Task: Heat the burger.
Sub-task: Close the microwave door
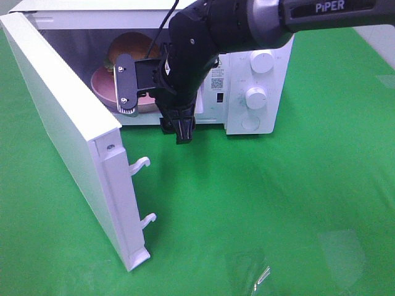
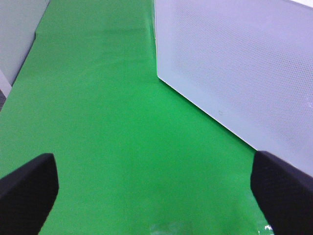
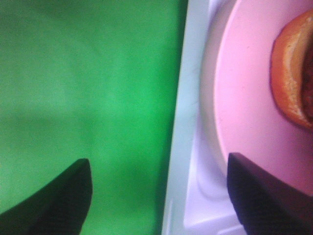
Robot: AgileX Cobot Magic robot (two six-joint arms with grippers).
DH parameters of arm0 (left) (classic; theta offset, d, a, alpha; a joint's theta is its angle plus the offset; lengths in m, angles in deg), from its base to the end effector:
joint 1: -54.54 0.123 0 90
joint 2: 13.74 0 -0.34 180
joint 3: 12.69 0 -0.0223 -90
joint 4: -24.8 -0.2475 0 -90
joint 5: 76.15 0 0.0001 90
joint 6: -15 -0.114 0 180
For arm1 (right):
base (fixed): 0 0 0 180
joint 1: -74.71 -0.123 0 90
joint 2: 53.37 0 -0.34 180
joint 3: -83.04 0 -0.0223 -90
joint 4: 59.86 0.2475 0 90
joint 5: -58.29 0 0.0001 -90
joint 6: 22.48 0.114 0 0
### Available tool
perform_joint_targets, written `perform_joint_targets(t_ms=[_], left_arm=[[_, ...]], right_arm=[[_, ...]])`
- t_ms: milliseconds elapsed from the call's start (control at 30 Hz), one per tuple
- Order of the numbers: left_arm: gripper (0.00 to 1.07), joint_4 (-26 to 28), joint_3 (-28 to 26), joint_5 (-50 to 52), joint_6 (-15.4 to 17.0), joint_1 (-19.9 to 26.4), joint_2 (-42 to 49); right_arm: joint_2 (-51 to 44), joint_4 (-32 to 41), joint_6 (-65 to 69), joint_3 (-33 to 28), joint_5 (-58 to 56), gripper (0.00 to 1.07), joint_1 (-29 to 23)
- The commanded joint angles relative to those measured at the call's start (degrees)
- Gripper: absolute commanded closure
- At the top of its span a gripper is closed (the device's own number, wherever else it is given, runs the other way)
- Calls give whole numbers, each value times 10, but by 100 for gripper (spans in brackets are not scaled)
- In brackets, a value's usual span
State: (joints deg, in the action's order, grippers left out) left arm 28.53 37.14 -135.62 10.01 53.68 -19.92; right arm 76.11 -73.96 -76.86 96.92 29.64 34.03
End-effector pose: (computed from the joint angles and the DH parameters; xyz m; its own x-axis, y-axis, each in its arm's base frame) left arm -0.0426 -0.0058 0.2675 -0.4251 0.0603 -0.9031 0.0887 0.9958 0.0247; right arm 0.4002 0.3264 0.2075 0.3066 -0.9403 -0.1478 -0.7947 -0.1674 -0.5835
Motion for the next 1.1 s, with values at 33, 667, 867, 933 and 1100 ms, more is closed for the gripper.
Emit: perform_joint_targets(t_ms=[33, 667, 867, 933, 1100], left_arm=[[7, 3, 1, 1, 0, 0, 1], [7, 3, 1, 1, 0, 0, 1], [7, 3, 1, 1, 0, 0, 1], [7, 3, 1, 1, 0, 0, 1], [7, 3, 1, 1, 0, 0, 1]], right_arm=[[-25, -6, -3, -33, 6, 31, 1], [-143, -33, 66, -164, 15, 31, 28], [-196, -33, 129, -209, 15, 31, 45], [-214, -33, 156, -225, 15, 31, 50], [-276, -33, 264, -277, 14, 31, 61]])
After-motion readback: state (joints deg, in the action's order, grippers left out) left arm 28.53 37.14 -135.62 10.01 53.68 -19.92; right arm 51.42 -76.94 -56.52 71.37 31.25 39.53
